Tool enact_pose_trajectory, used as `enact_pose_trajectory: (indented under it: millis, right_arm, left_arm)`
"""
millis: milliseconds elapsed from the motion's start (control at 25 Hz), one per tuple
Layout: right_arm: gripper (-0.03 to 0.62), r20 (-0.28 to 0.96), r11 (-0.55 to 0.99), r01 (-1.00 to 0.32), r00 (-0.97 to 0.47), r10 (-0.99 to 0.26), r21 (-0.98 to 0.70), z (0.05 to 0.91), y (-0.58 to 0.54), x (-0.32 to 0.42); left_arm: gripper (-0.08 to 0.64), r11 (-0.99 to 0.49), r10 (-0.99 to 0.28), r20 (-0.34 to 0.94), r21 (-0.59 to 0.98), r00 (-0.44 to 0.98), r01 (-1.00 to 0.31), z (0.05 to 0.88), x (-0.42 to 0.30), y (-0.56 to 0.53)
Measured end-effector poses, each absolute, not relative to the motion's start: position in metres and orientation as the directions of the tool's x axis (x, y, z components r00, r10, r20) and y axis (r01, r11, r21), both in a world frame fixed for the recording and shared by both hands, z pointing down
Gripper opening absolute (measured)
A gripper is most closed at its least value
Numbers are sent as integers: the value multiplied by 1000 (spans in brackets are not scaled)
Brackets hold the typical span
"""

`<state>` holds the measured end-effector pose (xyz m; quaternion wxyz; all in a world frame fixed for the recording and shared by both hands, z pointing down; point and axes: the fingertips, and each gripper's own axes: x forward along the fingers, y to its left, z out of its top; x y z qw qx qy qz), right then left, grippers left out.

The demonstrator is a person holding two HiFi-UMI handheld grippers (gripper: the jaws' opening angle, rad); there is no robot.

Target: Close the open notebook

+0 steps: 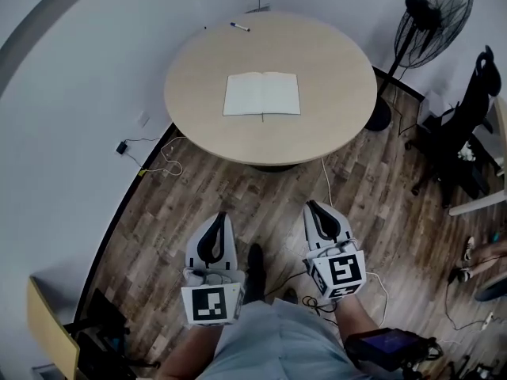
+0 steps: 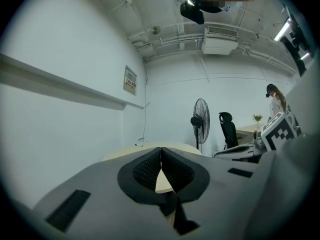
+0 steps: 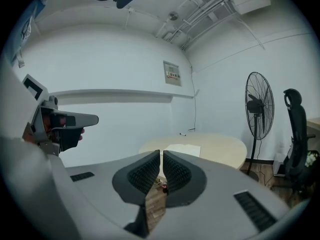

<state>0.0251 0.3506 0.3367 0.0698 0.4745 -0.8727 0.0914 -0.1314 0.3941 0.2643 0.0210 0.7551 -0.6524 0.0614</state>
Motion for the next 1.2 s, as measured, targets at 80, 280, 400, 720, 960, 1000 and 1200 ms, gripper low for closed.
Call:
enact_pose_trajectory:
  millis: [80, 280, 400, 720, 960, 1000, 1200]
  right_arm:
    - [49, 208, 534, -840, -542, -814, -96, 336, 324, 3]
    - [49, 173, 545, -835, -550, -817, -76, 320, 266, -56]
    - [49, 154, 547, -835, -550, -821, -64, 309, 241, -86]
    - [49, 113, 502, -865, -500, -859, -10, 283, 206, -116]
    - [49, 112, 445, -895, -439, -891, 31, 272, 197, -96]
    - [49, 110, 437, -899, -431, -895, 36, 271, 196, -93]
    - [49, 113, 434, -900, -427, -897, 38, 279, 182, -73]
  left_arm:
    - [20, -143, -983, 122, -44, 137, -989, 264, -154, 368]
    - [20, -128, -988, 95, -50, 122, -991, 254, -214, 316]
    - [20, -123, -991, 67, -49, 120, -991, 246, -246, 292]
    - [20, -180, -984, 24, -15, 179, -984, 237, -282, 247]
    - [20, -253, -967, 25, 10, 253, -967, 245, -262, 232]
    - [20, -261, -965, 29, 13, 261, -965, 248, -259, 230]
    - [20, -285, -956, 69, 11, 285, -959, 264, -233, 212]
